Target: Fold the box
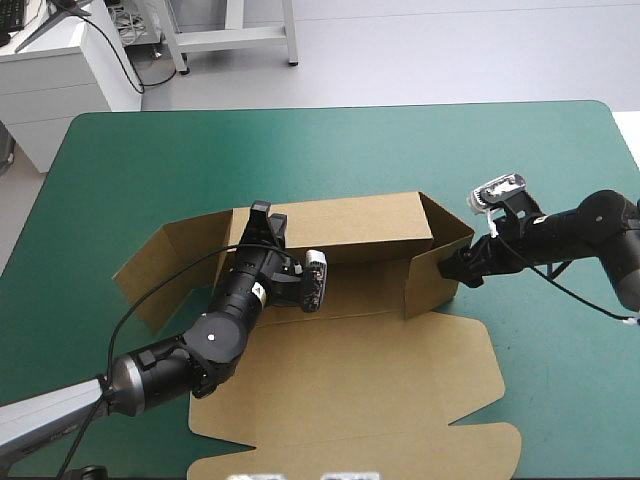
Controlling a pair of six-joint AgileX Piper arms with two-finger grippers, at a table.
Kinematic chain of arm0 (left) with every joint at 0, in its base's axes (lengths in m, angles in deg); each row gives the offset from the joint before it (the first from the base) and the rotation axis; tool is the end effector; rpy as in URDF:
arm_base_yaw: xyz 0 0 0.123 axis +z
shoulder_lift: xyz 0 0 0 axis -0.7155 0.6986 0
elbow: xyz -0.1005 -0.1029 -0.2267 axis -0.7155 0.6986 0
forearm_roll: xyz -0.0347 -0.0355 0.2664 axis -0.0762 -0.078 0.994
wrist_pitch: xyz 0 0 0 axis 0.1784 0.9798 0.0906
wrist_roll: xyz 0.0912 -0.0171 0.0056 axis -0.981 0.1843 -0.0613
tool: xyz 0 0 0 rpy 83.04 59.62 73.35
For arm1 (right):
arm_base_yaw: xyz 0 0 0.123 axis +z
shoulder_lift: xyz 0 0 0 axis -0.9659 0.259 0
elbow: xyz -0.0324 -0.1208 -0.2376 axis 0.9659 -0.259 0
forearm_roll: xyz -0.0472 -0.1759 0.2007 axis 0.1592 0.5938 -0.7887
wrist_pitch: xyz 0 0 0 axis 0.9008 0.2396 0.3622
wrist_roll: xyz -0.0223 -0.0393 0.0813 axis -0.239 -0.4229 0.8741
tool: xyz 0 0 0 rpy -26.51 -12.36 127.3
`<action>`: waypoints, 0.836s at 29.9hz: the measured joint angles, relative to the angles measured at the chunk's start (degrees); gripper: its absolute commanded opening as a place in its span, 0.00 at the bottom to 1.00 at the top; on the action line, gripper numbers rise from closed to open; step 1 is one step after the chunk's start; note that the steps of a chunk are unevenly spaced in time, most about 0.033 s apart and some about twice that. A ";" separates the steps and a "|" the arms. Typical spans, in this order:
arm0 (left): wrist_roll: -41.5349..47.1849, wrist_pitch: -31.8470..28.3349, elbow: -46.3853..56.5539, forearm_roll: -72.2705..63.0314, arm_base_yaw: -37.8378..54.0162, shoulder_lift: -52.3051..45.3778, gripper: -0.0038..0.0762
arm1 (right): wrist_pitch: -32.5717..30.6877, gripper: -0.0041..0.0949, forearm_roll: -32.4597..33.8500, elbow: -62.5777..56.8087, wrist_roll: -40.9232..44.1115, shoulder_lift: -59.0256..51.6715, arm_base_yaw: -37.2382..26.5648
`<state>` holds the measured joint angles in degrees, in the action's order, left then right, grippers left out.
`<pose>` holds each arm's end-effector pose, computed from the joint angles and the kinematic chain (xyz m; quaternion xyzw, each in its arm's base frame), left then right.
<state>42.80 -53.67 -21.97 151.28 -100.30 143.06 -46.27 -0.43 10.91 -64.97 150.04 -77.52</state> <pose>0.2200 -0.2148 0.2686 0.6495 0.4727 0.3616 0.4733 0.2963 0.0341 0.2869 -0.2655 0.9031 0.1877 0.2806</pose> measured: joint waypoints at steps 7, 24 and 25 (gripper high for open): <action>0.00 -0.11 0.00 -0.12 0.06 0.00 0.04 | -2.38 0.86 -4.83 -0.83 -2.81 0.44 0.00; -0.05 -0.86 0.00 0.14 0.08 0.00 0.04 | 20.83 0.86 -1.33 -12.09 6.14 -8.95 18.48; -0.05 -0.86 0.00 0.14 0.08 0.00 0.04 | 22.65 0.86 -0.39 -13.04 7.66 -9.59 19.75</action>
<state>42.75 -54.53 -21.97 151.42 -100.22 143.06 -23.62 -0.82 -2.12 -57.31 140.45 -57.77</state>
